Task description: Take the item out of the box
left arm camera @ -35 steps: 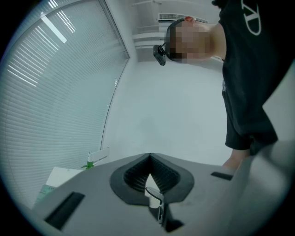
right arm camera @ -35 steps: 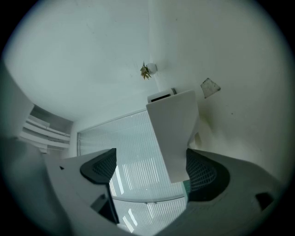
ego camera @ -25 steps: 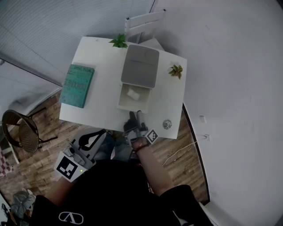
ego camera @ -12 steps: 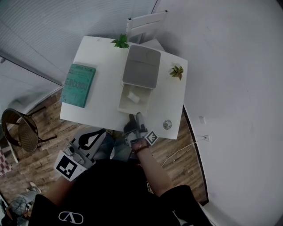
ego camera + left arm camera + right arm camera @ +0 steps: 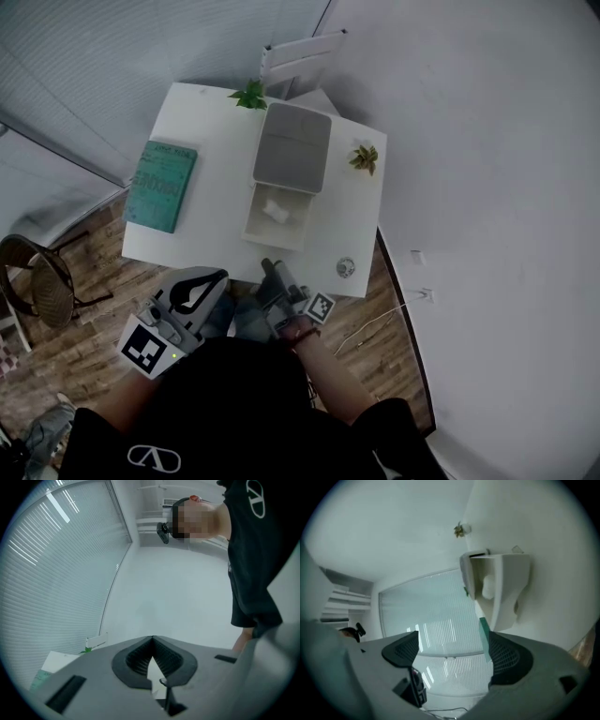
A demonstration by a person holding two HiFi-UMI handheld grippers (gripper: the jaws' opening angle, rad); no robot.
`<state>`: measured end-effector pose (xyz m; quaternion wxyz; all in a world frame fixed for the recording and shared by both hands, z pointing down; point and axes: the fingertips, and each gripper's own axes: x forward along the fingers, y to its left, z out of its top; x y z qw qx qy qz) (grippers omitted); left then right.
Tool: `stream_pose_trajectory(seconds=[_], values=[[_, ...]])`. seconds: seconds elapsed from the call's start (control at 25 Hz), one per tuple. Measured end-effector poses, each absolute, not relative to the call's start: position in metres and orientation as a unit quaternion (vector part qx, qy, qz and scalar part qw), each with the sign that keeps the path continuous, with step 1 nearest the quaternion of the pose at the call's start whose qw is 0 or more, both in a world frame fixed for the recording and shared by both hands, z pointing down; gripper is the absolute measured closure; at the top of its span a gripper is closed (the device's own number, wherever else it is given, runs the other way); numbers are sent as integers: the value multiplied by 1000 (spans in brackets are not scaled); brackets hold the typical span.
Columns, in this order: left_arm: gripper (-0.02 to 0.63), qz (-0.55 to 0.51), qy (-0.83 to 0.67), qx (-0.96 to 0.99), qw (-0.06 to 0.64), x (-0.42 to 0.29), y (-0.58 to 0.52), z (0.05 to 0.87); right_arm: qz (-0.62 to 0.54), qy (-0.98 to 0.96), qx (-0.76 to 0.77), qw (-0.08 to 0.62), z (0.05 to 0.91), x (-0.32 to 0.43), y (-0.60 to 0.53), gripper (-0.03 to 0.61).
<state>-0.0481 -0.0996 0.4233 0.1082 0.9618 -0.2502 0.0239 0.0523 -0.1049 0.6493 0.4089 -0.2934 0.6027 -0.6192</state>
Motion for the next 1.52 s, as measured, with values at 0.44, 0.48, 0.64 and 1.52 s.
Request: stream_pose_trajectory(seconds=[0.44,0.48,0.64,1.52], values=[[609,-14,-251,962,108,-41,-112,405,-420,830,-332,157,526,48,-141,190],[609,-18,-253,961,107,-41,-113,403,-398,844,-337,124,525,48,-145,195],[609,-22,-259,960,104,-42,-114,400,-324,871,-368,-2,534,53,-162,261],[609,-28,-316,940,127,-51,-118,413,-251,754,-230,-562,749,64,-219,307]])
